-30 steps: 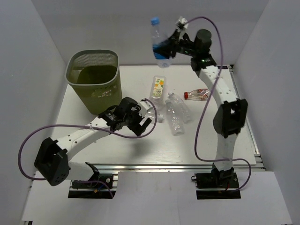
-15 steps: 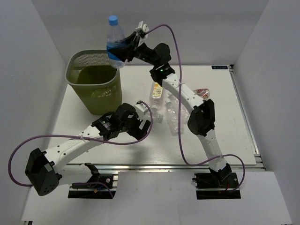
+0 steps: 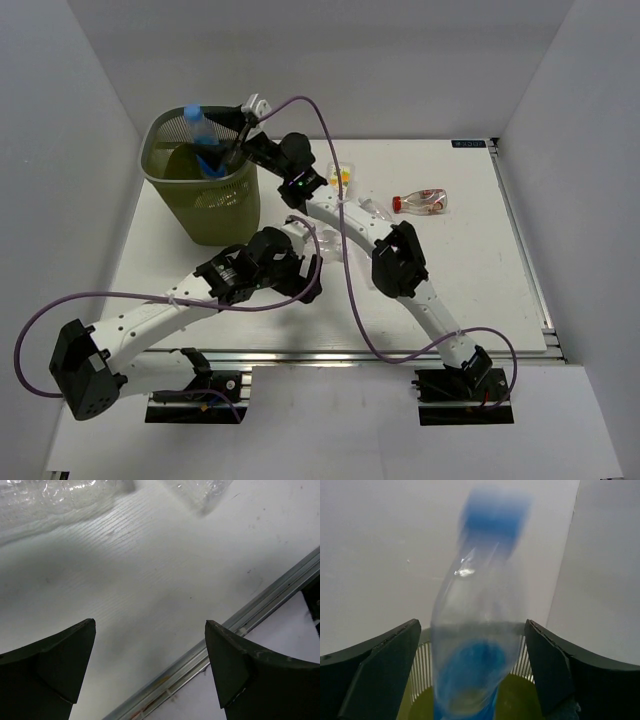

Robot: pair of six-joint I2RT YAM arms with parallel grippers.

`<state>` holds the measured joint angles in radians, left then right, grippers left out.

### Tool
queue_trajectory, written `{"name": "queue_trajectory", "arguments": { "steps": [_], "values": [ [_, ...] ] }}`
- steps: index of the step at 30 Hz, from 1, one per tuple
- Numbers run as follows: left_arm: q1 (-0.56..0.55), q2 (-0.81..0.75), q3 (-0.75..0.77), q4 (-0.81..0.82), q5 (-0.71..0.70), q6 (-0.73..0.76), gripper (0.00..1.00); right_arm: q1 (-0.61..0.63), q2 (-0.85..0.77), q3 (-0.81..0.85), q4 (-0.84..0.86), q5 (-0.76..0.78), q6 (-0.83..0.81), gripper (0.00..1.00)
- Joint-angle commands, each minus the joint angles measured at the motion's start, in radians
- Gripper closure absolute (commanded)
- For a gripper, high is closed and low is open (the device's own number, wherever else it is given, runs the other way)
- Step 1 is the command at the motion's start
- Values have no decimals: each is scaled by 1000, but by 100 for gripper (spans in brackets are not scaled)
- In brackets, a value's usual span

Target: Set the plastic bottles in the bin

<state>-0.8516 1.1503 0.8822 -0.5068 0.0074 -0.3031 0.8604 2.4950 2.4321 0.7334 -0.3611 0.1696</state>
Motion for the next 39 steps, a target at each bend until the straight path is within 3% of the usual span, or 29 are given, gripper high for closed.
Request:
{"name": "queue_trajectory", "arguments": {
  "steps": [1,5,10,11,12,13,14,15,18,20,21,22,24,25,27,31,39],
  "values": [
    [-10,-69,-28,25,-49,-103,0,-14,-28,33,72,59,-68,10],
    [-10,-83,-37,10,-197,-299,0,-44,-138,-25,69,51,-133,10],
    [-10,-37,-15,10,-343,-675,0,-173,-281,-68,-177,172,-206,10],
    [-10,-5,-15,1,-360,-735,0,-193,-321,-123,-213,262,-208,11],
    [-10,17,3,-9,-394,-822,0,-217,-362,-142,-326,283,-196,37],
    [-10,41,17,-25,-408,-862,0,-306,-386,-165,-368,296,-183,56],
    [-10,93,35,-57,-438,-902,0,-337,-453,-258,-429,313,-176,81],
    [-10,120,59,-49,-452,-956,0,-366,-479,-287,-510,312,-153,100],
    [-10,233,124,2,-521,-1050,0,-519,-605,-441,-721,225,-235,97],
    [-10,314,191,-28,-578,-1119,0,-582,-742,-644,-802,159,-309,86],
    [-10,357,269,-92,-578,-1154,0,-599,-778,-695,-825,142,-320,81],
    [5,438,306,-123,-616,-1209,0,-632,-912,-835,-827,120,-353,71],
    [16,506,386,-186,-616,-1254,0,-669,-1002,-1099,-802,51,-380,64],
    [16,532,402,-187,-616,-1290,0,-673,-1122,-1155,-790,45,-393,61],
    [25,594,414,-196,-629,-1303,0,-696,-1186,-1319,-804,-8,-409,55],
    [34,681,457,-266,-638,-1370,0,-725,-1352,-1467,-839,-21,-380,55],
    [112,690,445,-196,-649,-1397,0,-770,-1401,-1561,-887,-53,-360,56]
  ]
}}
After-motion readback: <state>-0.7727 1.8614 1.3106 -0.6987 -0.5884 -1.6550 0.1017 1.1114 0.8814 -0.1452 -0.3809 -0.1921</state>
